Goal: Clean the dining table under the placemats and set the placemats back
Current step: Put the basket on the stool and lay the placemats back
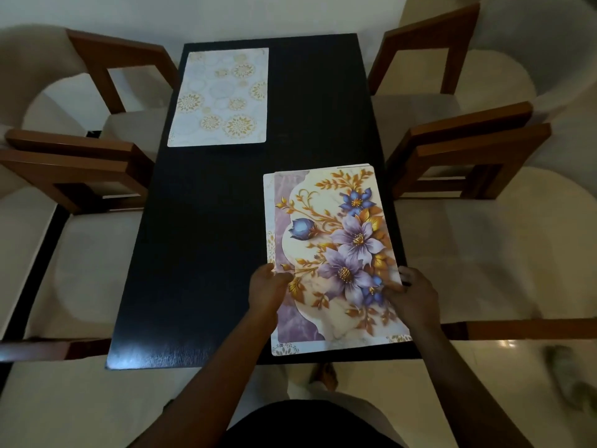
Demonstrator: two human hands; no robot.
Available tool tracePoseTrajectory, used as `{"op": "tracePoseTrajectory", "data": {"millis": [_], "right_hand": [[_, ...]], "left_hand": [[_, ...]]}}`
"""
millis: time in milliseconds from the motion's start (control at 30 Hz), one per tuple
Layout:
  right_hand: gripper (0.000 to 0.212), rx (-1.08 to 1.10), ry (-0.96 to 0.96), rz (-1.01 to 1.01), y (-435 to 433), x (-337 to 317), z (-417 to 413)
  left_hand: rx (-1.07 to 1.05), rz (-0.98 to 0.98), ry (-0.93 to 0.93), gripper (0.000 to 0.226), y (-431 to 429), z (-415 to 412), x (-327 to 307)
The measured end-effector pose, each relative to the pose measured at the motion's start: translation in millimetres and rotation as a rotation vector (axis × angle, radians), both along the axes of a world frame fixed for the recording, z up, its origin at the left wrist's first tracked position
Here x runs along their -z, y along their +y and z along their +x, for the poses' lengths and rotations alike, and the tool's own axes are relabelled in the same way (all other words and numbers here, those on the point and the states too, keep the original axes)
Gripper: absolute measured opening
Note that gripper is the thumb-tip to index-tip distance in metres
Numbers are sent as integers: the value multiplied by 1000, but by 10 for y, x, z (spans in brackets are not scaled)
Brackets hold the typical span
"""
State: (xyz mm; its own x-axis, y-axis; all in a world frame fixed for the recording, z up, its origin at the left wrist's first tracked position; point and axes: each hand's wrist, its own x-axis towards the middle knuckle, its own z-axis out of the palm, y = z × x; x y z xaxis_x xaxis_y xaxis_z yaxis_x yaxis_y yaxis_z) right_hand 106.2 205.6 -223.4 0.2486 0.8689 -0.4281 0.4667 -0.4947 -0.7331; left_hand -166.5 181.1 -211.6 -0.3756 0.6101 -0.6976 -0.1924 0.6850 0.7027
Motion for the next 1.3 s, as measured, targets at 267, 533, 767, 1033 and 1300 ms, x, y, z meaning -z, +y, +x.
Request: {"op": "tracePoseTrajectory", "data": {"millis": [267, 533, 767, 1033, 1300], "right_hand": [[33, 45, 265, 113, 74, -141, 36], [28, 86, 649, 111, 600, -680, -72], [70, 69, 605, -89, 1000, -492, -227], [26, 83, 453, -360, 1107, -159, -402], [21, 15, 355, 2, 2456, 69, -479]], "left_hand": [[-19, -83, -43, 30, 5, -79, 29], [2, -32, -161, 12, 168, -313, -258], [29, 178, -132, 22, 734, -705, -333], [20, 189, -11, 25, 1314, -922, -15], [73, 270, 35, 39, 2820, -939, 121]]}}
